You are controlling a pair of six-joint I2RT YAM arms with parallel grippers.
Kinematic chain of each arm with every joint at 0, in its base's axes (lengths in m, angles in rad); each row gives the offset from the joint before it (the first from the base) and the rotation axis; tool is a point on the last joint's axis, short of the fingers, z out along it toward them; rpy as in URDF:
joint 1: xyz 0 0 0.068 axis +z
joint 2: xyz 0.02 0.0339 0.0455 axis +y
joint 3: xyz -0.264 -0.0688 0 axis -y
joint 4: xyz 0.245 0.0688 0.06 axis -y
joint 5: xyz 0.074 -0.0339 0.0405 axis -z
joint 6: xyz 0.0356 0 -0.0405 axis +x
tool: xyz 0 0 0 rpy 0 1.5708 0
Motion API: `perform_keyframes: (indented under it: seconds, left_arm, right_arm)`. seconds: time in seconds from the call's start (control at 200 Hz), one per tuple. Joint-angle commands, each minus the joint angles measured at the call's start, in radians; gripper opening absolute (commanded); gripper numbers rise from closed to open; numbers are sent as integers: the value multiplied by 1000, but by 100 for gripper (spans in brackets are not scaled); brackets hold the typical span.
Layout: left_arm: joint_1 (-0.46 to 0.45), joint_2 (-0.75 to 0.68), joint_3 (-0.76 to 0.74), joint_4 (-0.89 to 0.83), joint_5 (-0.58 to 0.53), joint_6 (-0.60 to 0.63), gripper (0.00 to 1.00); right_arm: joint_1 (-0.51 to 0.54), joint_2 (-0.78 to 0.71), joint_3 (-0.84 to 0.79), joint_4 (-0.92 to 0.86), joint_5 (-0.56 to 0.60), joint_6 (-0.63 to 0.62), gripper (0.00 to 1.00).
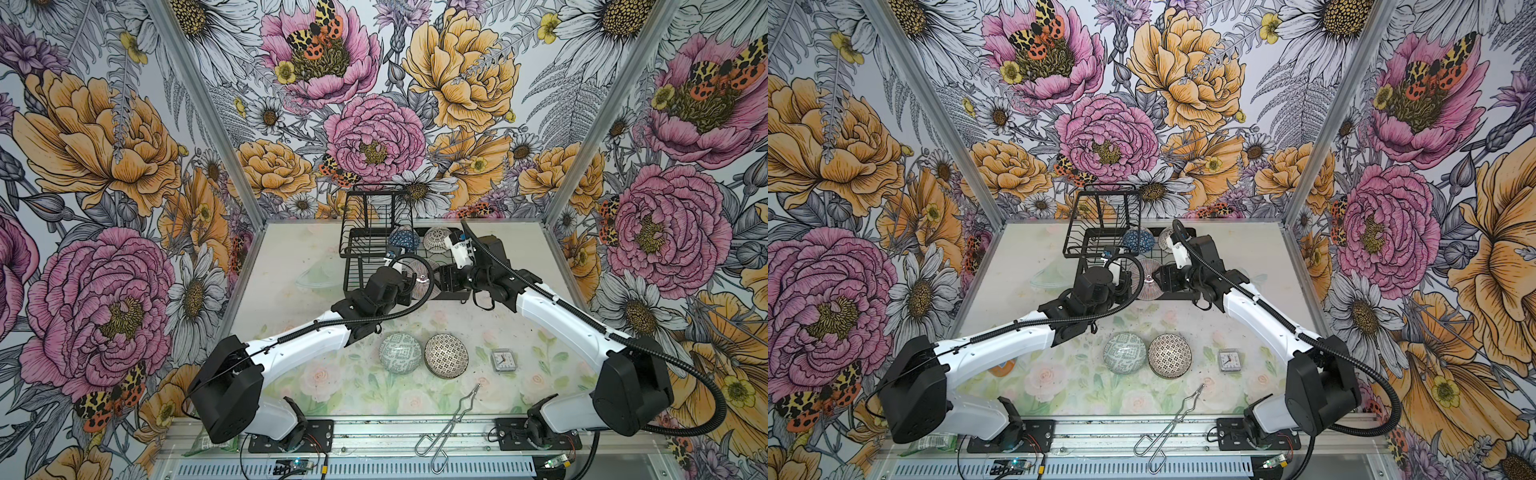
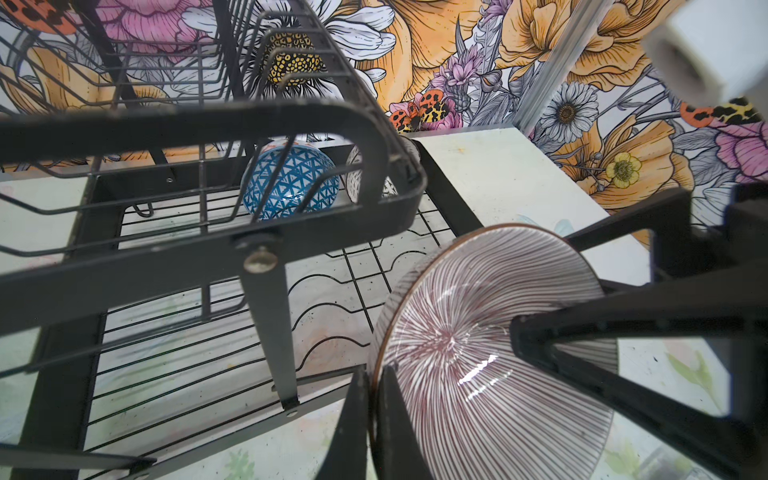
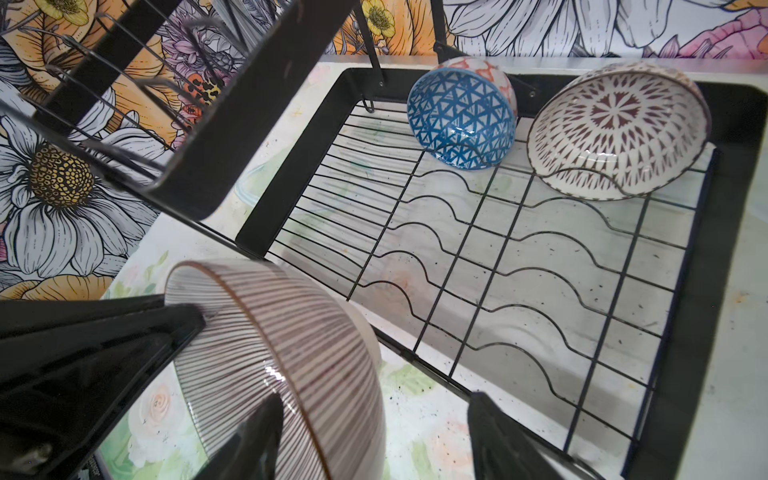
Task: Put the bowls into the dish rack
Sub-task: 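Grasp the striped bowl rim with the right gripper while the left gripper releases it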
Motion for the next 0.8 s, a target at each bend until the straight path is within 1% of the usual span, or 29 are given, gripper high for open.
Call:
perform_keyframes:
  seconds: [0.0,0.175,0.235,0.3,0.425,0.56,0.63,0.681,0.796]
  left_arm:
    - [9,0,42,100,23,10,0]
    - [12,5,53,99,22,15,0]
    - [12,8,56,99,24,17,0]
    - [13,11,58,101,31,18,0]
    - [13,17,68,93,45,21,0]
    - [13,23,72,87,63,24,0]
    - [13,30,79,80,82,24,0]
    - [13,36,84,76,93,24,0]
    - [12,43,89,66,103,20,0]
  right_arm:
    - [6,16,34,11,-7,22,64]
    - [9,26,39,11,-9,31,56]
    - [11,31,42,11,-11,34,51]
    - [12,37,43,12,-11,36,49]
    - [14,40,43,12,0,31,42]
    - [14,37,45,11,7,27,28]
    - [14,35,46,12,10,25,24]
    - [14,34,48,11,14,24,18]
    - [14,30,47,9,23,24,11]
